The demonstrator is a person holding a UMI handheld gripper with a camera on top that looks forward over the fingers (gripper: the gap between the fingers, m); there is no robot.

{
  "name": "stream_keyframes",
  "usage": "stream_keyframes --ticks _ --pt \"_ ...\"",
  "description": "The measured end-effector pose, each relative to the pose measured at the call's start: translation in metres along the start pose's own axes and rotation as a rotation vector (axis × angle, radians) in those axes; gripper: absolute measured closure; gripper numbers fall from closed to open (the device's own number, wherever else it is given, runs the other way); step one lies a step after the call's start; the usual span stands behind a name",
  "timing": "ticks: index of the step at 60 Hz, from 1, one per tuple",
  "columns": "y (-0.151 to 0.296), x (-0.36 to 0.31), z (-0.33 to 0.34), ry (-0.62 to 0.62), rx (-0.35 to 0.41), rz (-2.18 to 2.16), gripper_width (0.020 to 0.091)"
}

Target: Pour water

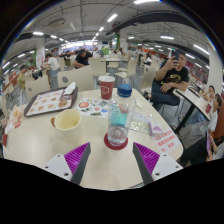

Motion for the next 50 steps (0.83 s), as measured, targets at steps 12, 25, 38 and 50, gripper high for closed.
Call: stream_keyframes --ticks 12,25,38,50 --pt "-0.018 -0.052 0.100 0.008 -0.043 0.021 0.0248" --pt "-0.022 -0.120 0.165 0.091 -0.025 0.064 0.0251" --pt "-0.019 -0.162 0.196 0.161 0.007 0.112 0.0253" --pt "-0.024 -0.173 0.203 0.180 0.016 0.134 0.0252"
Point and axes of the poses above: the point between the fingertips, and its own axes, seen from behind it with the camera up: x to the right, y up, z backward, against the way the camera looks, the point moved 3 cm from there along z, backward, against the way the camera looks, and after that the axes turned 6 degrees about -y, right-handed, at the moved point
